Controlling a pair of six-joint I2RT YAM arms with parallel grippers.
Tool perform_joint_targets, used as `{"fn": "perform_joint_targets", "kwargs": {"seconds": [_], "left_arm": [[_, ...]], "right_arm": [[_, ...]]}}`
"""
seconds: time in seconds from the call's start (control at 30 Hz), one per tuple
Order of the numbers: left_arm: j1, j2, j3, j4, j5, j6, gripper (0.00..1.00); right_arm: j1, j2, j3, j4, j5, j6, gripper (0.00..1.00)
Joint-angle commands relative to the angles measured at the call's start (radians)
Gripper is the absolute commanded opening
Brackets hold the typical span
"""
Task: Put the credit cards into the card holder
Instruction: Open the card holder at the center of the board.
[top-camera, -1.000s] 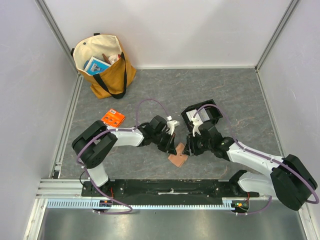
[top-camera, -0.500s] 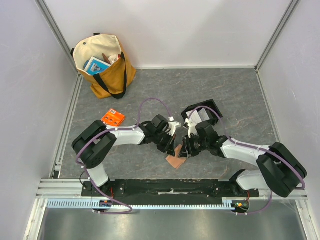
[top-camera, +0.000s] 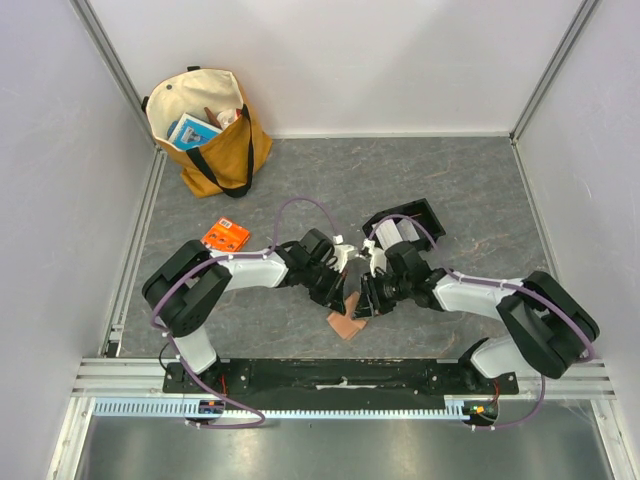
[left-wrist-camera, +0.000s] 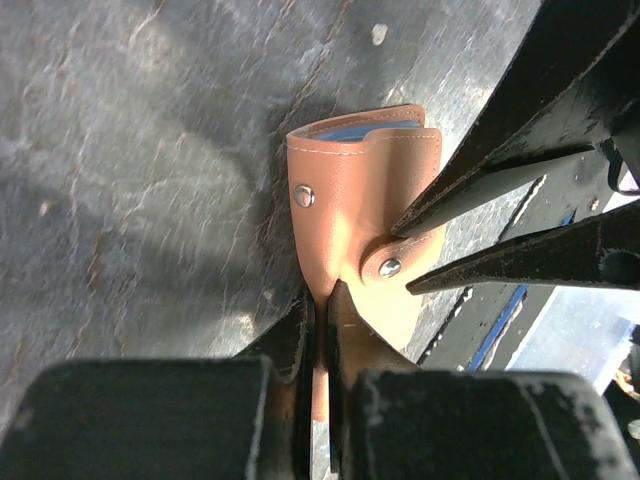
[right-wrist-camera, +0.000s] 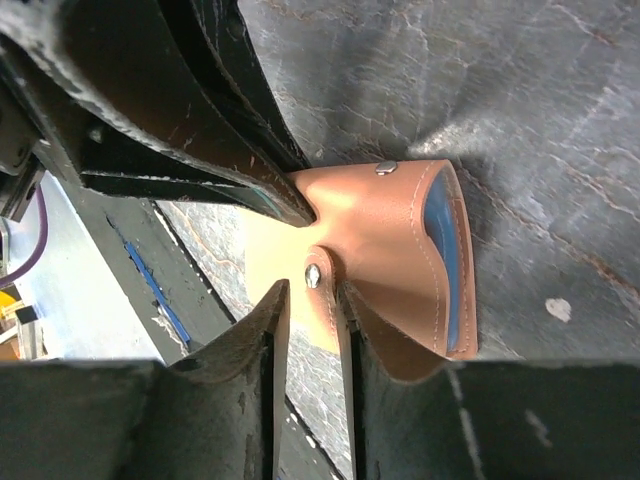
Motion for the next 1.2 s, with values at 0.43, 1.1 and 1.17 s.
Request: {"fn": "perform_joint_targets", "kwargs": {"seconds": [0.43,1.1,1.17], "left_arm": [[0.033,0.032,-0.064,-0.009,-0.246,-0.104,0.02],[0.197,0.043,-0.068,-0.014,-0.312,-0.154,0.02],[0.198,0.026,-0.08,-0.018,-0.321,-0.152,0.02]], "right_arm": [[0.219,0.103,0.048,-0.064,0.014,-0.059,0.0],[0.356,0.012,0.083,-0.303,0.126,-0.038,0.0],[0.355,0.002,0.087,-0.338,0.233,-0.015,0.0]]}}
